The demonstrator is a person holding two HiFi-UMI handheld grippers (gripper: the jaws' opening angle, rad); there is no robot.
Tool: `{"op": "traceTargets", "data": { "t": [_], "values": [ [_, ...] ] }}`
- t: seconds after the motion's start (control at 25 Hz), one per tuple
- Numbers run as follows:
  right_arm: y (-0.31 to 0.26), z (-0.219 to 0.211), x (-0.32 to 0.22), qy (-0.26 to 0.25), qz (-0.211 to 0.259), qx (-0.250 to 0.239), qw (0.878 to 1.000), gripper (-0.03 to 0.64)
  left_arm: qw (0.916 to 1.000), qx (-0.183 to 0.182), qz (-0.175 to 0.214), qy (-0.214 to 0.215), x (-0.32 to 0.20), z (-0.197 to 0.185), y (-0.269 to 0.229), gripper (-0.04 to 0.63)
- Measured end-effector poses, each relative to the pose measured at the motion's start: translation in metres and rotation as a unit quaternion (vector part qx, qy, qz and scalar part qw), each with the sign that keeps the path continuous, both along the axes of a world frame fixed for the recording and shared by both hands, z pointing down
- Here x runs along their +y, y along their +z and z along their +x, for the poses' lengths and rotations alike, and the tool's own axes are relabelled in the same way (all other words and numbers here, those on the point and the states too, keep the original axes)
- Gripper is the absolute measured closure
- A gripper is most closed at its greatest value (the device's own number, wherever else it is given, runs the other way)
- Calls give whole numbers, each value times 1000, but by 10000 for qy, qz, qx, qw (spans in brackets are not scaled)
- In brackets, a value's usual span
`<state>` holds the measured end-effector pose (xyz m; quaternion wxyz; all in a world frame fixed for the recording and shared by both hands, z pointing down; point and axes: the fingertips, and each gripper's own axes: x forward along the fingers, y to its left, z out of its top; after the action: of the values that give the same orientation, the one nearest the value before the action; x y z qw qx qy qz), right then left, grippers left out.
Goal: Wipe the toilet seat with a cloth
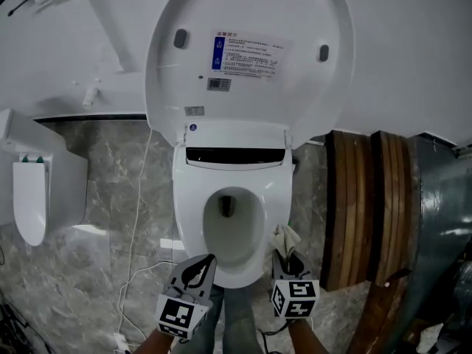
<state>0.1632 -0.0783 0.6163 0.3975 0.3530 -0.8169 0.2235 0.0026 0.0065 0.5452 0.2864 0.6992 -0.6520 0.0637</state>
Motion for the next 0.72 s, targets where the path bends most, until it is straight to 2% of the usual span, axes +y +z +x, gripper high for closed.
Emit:
{"op": "traceTargets", "data": {
  "t": [0.12,0.24,0.32,0.48,0.72],
  "values": [
    [11,-12,-30,-663,232,363,9969,520,9998,70,5,-190,-7,-7,-4,586],
    [15,-29,-68,-1555,724,925,9808,520,9993,67,-34,-378,-15,-15,-6,586],
    [19,-42,-90,-2276,1149,1377,9571,520,9987,11,-41,-516,-21,-20,-8,586],
    [37,-70,-118,-3612,1741,2057,8927,520,9967,12,-57,-805,-30,-25,-5,586],
    [59,-96,-139,-4601,2242,2460,8231,520,9929,99,-156,-1172,-32,-23,7,586]
  ]
}}
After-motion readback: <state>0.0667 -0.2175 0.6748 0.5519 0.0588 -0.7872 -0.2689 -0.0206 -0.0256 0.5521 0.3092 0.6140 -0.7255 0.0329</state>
